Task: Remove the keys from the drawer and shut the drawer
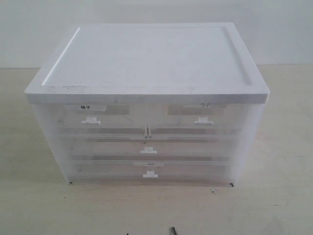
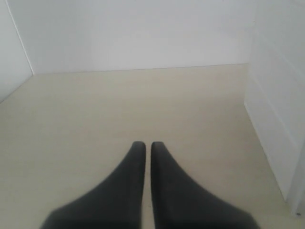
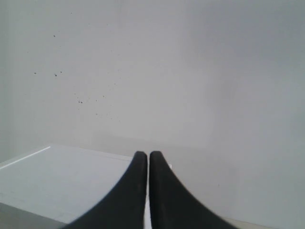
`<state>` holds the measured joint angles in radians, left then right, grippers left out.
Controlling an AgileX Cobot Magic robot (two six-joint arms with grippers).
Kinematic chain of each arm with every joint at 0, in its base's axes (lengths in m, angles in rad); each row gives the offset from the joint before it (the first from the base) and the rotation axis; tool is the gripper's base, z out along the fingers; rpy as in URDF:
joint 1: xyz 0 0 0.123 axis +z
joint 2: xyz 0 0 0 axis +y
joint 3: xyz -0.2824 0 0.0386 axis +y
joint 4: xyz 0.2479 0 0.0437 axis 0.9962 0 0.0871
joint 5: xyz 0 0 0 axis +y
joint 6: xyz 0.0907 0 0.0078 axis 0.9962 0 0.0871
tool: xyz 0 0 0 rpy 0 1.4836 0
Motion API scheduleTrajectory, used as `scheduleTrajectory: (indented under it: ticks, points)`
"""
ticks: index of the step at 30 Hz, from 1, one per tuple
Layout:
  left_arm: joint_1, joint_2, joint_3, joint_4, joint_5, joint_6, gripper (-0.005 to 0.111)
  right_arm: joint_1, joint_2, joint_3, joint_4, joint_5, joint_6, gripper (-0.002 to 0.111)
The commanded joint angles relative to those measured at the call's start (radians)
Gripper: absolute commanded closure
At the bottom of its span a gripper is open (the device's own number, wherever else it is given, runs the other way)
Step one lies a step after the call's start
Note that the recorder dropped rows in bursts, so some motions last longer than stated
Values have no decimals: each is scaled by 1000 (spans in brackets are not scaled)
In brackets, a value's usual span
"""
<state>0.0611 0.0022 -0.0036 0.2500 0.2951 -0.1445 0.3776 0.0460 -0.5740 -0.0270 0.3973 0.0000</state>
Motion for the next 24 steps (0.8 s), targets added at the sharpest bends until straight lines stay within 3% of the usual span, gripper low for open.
scheduleTrajectory:
  ticks: [1,10,17,24]
  points:
    - [5,-2,4,6,5,3,102,0,-2,3,-6,-4,0,108]
    - [5,-2,4,6,5,3,102,-7,-17,51,-73,-93,17,108]
    - [5,-2,4,6,5,3,102,-162,-46,265,-72,-442,71,108]
    - [5,-2,4,6,5,3,102,-300,-46,488,-79,-531,148,108]
